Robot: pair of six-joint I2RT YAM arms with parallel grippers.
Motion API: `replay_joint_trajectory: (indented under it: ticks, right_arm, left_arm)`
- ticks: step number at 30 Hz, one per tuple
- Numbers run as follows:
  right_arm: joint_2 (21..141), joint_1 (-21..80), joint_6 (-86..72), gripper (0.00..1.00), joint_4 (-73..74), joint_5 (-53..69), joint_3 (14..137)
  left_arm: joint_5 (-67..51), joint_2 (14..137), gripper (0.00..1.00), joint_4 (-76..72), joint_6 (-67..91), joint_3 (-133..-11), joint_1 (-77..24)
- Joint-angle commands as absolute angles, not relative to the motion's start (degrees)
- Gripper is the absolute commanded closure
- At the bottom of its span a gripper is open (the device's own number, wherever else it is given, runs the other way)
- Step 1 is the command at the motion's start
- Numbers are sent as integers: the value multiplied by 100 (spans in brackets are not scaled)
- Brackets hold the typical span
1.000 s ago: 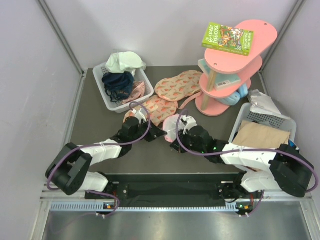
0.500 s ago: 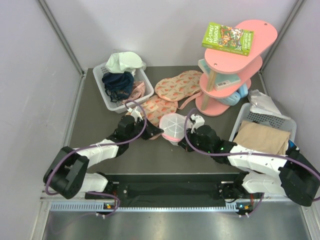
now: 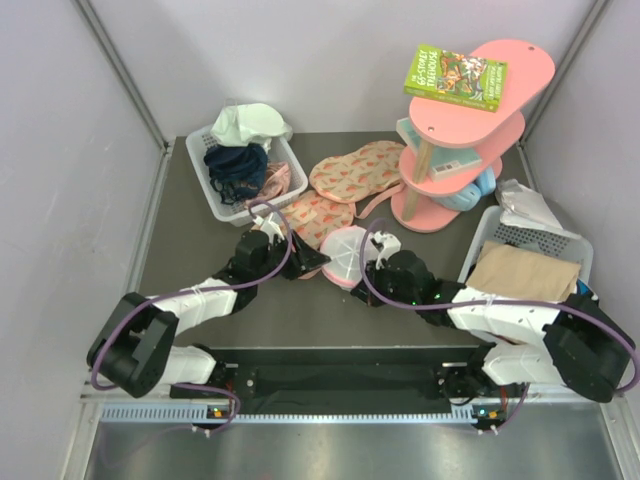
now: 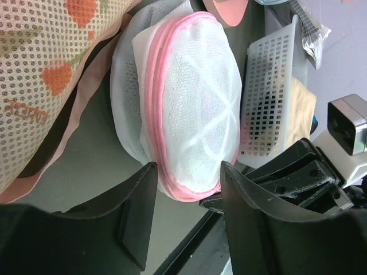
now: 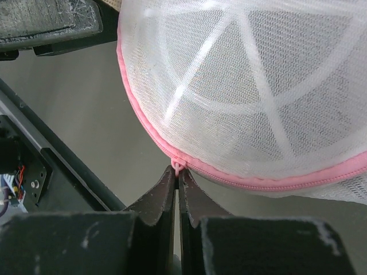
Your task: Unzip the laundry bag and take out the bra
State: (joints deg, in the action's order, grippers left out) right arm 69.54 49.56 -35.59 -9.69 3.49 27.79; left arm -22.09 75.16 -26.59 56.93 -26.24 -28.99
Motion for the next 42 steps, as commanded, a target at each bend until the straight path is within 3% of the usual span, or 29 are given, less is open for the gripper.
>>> replay_joint_trajectory:
  ticks: [1,7,10,12,14,29,42]
  right_arm:
    - [7022,5036,-3524,100,-1362,457,3041]
    - [7128,5062,-3533,100,-1485,510,3190]
    - [7189,5080,-3533,100,-1547,545,3261]
    - [7216,5080,-3525,100,-1556,562,3296]
    - [7216,5089,-3524,100,-1521,554,3296]
    - [6768,4623,-3402,100,-914,360,3085]
    - [6451,3587,-3208,100,-299,448,2909]
  left_arm:
    - [-2233,7585,47,-3067,5748,-2575,-3023]
    - [-2250,7822,52,-3260,5836,-2549,-3182]
    - [-2224,7840,69,-3287,5836,-2558,-3190]
    - [-2180,7788,89,-3191,5801,-2566,-3190]
    - [-2127,7743,100,-3103,5731,-2610,-3190]
    - [-2136,7506,100,-2698,5441,-2672,-2918]
    - [-2232,7330,100,-2566,5344,-2637,-2681]
